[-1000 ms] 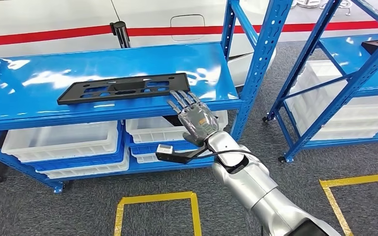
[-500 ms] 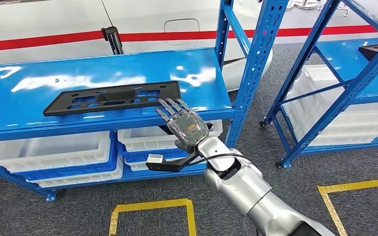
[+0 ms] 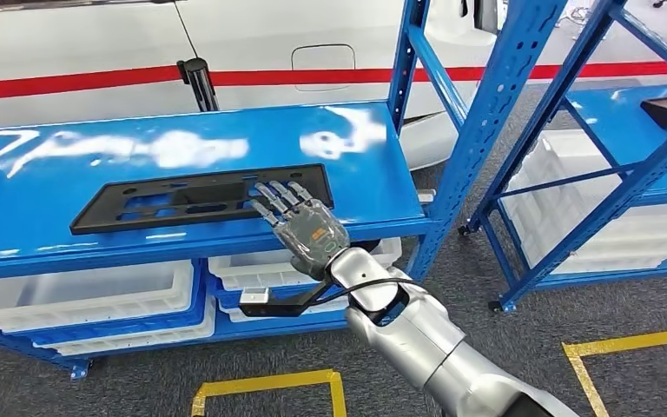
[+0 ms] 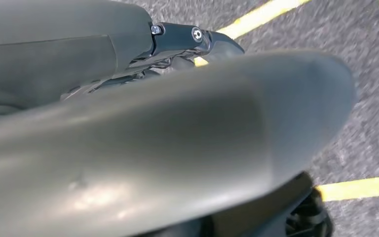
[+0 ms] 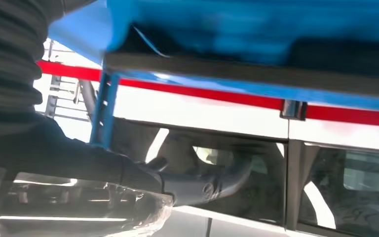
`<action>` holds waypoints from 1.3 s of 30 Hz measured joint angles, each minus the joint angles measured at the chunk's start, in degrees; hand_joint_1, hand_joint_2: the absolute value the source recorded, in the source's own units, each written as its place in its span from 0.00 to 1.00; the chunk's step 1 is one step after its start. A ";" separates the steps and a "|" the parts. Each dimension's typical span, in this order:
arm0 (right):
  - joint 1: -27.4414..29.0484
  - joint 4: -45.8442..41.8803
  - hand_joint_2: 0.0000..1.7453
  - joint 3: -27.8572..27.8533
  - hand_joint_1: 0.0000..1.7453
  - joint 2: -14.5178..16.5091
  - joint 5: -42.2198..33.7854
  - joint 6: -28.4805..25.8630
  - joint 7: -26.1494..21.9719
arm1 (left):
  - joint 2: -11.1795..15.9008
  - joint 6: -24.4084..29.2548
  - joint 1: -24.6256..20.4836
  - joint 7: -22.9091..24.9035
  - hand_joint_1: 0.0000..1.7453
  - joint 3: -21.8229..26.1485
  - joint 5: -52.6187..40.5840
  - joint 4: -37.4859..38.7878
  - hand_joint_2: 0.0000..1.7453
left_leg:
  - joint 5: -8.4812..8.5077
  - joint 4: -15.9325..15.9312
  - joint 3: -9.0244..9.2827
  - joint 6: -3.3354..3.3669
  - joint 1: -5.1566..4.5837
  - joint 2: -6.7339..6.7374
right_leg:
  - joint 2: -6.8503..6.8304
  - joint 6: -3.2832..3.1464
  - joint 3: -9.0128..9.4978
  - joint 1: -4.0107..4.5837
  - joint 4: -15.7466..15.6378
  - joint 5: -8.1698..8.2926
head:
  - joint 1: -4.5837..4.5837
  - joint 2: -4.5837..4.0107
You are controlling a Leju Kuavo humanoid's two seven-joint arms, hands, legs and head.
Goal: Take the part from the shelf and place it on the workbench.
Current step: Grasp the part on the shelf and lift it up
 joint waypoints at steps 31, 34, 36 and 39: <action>0.66 0.23 1.00 2.09 0.98 -0.36 -1.04 -0.30 0.19 | 0.01 4.00 -0.28 -18.51 0.00 2.33 3.73 -0.20 0.00 | 2.35 0.17 -2.82 0.23 -0.59 0.03 | 0.39 -1.66 -0.85 0.83 -0.61 -1.55 | 0.17 0.01; 0.64 0.22 1.00 1.61 0.97 -1.03 -1.23 -0.87 0.02 | -0.21 7.58 -0.46 -23.86 0.00 5.02 5.90 -0.31 0.00 | 1.49 0.00 -2.02 1.21 -0.77 -0.03 | 0.21 -1.93 -7.62 0.74 10.70 -5.35 | 0.28 0.01; 0.79 0.19 1.00 1.21 0.96 -1.48 -1.42 -1.18 -0.21 | -0.40 9.62 -0.32 -25.19 0.00 6.39 6.31 -0.31 0.00 | 0.79 0.02 -1.39 1.37 -1.02 -0.18 | 0.21 -1.55 -11.61 0.76 14.79 -5.36 | 0.27 0.01; 0.76 -0.17 1.00 0.53 0.95 -1.85 -1.58 -1.56 -0.40 | -0.71 9.47 -0.10 -26.97 0.00 7.54 6.24 -0.32 0.75 | -0.38 -0.02 0.25 1.24 -1.29 -0.54 | 0.16 -0.71 -9.71 1.01 5.45 1.45 | 0.30 0.01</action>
